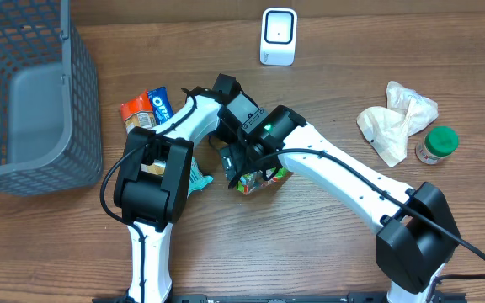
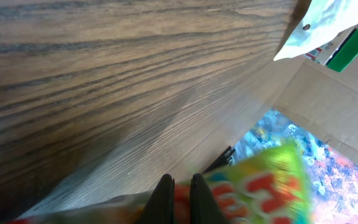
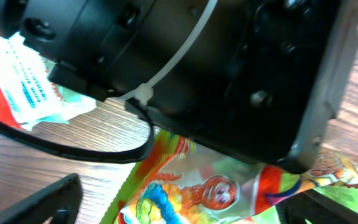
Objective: Scan the item barcode
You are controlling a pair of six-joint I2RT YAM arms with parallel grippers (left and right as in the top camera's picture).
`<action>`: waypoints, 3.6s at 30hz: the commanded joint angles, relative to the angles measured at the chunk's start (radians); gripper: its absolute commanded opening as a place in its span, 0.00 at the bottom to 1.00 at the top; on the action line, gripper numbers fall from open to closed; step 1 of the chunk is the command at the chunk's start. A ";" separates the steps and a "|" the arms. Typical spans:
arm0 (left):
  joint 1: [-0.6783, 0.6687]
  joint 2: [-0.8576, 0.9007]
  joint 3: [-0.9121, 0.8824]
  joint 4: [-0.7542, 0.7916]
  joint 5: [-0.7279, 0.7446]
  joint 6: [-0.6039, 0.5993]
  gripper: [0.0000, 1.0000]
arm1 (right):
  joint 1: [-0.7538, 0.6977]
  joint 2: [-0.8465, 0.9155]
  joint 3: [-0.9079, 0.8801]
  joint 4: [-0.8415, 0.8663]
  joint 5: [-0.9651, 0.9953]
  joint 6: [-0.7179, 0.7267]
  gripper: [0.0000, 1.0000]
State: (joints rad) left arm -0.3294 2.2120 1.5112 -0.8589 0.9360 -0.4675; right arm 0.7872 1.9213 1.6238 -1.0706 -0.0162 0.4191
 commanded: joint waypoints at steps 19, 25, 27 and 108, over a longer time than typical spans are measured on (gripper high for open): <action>0.025 0.000 0.024 -0.030 -0.083 -0.010 0.04 | -0.182 -0.159 0.071 -0.166 -0.183 0.149 1.00; 0.127 -0.009 0.266 -0.299 -0.282 0.077 0.04 | -0.232 -0.159 0.054 -0.221 -0.162 0.207 0.90; 0.150 -0.023 0.383 -0.406 -0.406 0.087 0.04 | -0.254 -0.159 0.027 -0.214 -0.167 0.277 0.91; 0.102 -0.041 0.741 -0.631 -1.017 -0.032 0.04 | 0.091 -0.194 -0.390 0.166 1.333 0.174 0.04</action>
State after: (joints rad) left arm -0.2325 2.1620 2.2574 -1.4975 -0.0238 -0.4805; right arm 0.8616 1.6756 1.2282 -0.9470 1.0039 0.6132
